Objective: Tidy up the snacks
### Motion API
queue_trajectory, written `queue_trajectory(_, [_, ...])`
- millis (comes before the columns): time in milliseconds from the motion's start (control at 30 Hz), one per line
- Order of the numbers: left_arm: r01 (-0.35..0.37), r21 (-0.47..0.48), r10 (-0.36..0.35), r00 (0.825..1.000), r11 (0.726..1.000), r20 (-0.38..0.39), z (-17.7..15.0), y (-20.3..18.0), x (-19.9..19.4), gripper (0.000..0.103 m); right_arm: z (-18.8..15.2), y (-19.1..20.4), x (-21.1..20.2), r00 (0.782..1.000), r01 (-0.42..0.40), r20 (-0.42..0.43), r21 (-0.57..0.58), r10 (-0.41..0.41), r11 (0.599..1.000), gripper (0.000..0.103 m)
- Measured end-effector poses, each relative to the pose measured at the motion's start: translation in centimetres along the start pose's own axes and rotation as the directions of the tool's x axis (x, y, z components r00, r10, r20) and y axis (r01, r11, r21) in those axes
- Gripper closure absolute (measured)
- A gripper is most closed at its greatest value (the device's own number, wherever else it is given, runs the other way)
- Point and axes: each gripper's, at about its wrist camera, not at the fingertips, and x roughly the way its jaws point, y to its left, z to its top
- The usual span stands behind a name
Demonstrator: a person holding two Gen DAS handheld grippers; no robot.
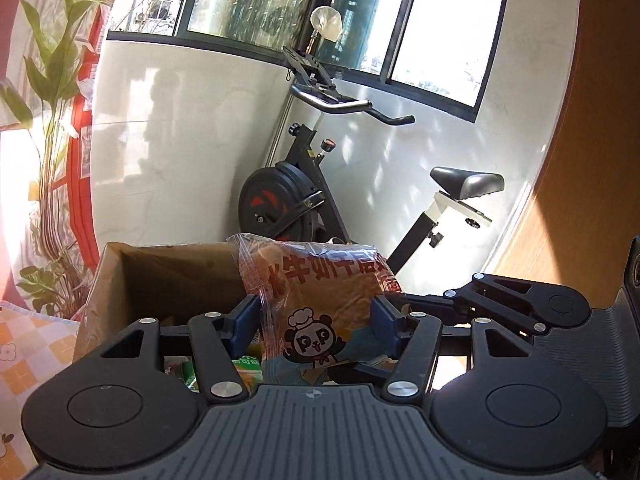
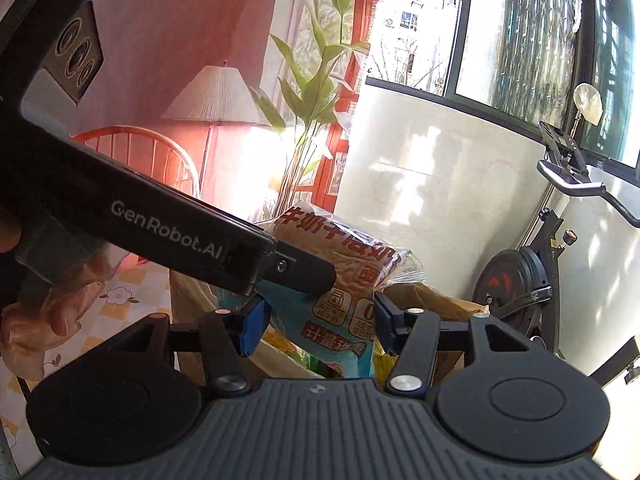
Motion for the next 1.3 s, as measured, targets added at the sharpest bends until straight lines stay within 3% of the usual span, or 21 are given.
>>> queue_trajectory(300, [-0.051,-0.024,0.050,0.998,0.998,-0.039,1.5,3.6,3.3,0.040,0.9,-2.2,6.5,0.997,-0.049,-0.055,0.023,0.050,0.999,0.046])
queue_trajectory(467, [-0.050,-0.047,0.046,0.996,0.998,-0.073,1.0,4.6,4.6,0.040,0.4,-2.6,8.2,0.993,-0.053,-0.103,0.040,0.056,0.998,0.046])
queue_trajectory(600, [-0.086,-0.024,0.084,0.994,0.996,-0.065,0.7,4.3,3.9,0.036,-0.3,-2.4,7.9,0.992,-0.021,-0.124,0.045,0.026,0.999,0.046])
queue_trajectory(667, [-0.111,-0.013,0.110,0.993,0.994,-0.050,0.6,4.1,3.1,0.030,-0.4,-2.4,7.4,0.992,-0.009,-0.126,0.058,0.016,0.998,0.042])
queue_trajectory(700, [-0.122,-0.010,0.121,0.992,0.993,-0.038,0.7,4.1,2.6,0.028,-0.4,-2.3,7.1,0.992,0.002,-0.130,0.064,0.006,0.998,0.036])
queue_trajectory(1000, [-0.234,0.016,0.232,0.970,0.972,0.068,1.9,2.7,-4.8,0.022,1.2,-1.0,0.1,0.988,0.142,-0.074,0.106,-0.135,0.984,0.011])
queue_trajectory(1300, [-0.306,0.045,0.297,0.945,0.951,0.138,0.8,0.1,-13.6,0.019,2.5,3.1,-8.9,0.976,0.215,-0.001,0.159,-0.218,0.964,0.004])
